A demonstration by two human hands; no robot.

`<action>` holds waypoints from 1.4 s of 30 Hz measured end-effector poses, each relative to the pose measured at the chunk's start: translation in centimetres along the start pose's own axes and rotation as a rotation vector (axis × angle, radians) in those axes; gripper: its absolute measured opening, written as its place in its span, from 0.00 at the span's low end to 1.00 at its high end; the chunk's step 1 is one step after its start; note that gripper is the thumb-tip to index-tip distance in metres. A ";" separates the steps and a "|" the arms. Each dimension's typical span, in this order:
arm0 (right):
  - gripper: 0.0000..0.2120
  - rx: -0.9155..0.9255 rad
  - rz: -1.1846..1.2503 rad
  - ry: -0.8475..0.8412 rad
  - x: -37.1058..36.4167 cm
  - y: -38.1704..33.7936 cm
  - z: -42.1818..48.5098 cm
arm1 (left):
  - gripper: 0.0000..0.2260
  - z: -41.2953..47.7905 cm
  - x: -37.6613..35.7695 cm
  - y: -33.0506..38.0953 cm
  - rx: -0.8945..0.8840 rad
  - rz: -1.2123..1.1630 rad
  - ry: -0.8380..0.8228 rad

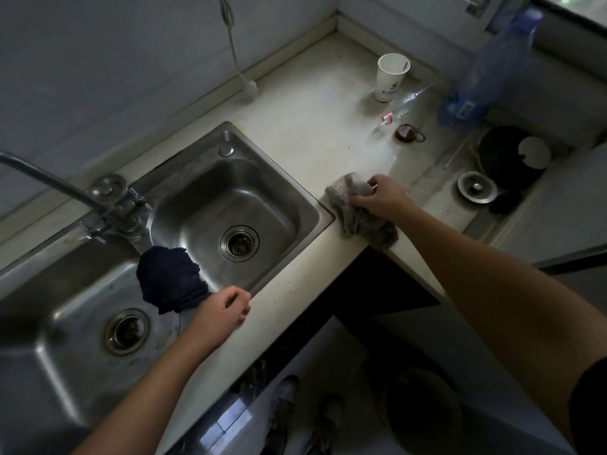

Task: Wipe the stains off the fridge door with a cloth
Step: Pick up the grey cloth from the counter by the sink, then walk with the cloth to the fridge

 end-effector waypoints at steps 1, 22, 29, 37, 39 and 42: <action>0.22 0.013 0.009 0.006 -0.2 -0.3 -0.9 | 0.09 -0.6 0.0 -0.2 0.008 -0.013 0.007; 0.11 0.156 0.241 -0.576 -18.5 3.5 -40.7 | 0.12 -32.1 -10.0 -26.9 0.481 0.115 0.074; 0.11 0.318 -0.020 -0.926 -25.9 -1.0 -49.4 | 0.16 -47.8 -17.6 -37.4 0.831 -0.416 0.379; 0.13 0.601 -0.237 -1.144 -33.3 -7.8 -60.3 | 0.12 -60.8 -26.7 -43.8 1.079 -0.866 0.652; 0.12 0.640 -0.271 -1.175 -34.8 -8.7 -62.4 | 0.11 -62.3 -28.6 -45.0 1.093 -0.925 0.643; 0.12 0.672 -0.318 -1.206 -37.0 -10.0 -65.5 | 0.11 -64.3 -29.9 -46.6 1.111 -0.952 0.633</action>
Point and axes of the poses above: each hand's wrist, its own z-axis towards the middle knuckle, its own x-axis out of the back of the hand, y = z × x, the point moved 10 cm from there along z, towards the middle knuckle, and after that the axes turned 9 degrees about z, right-handed, at the moved point
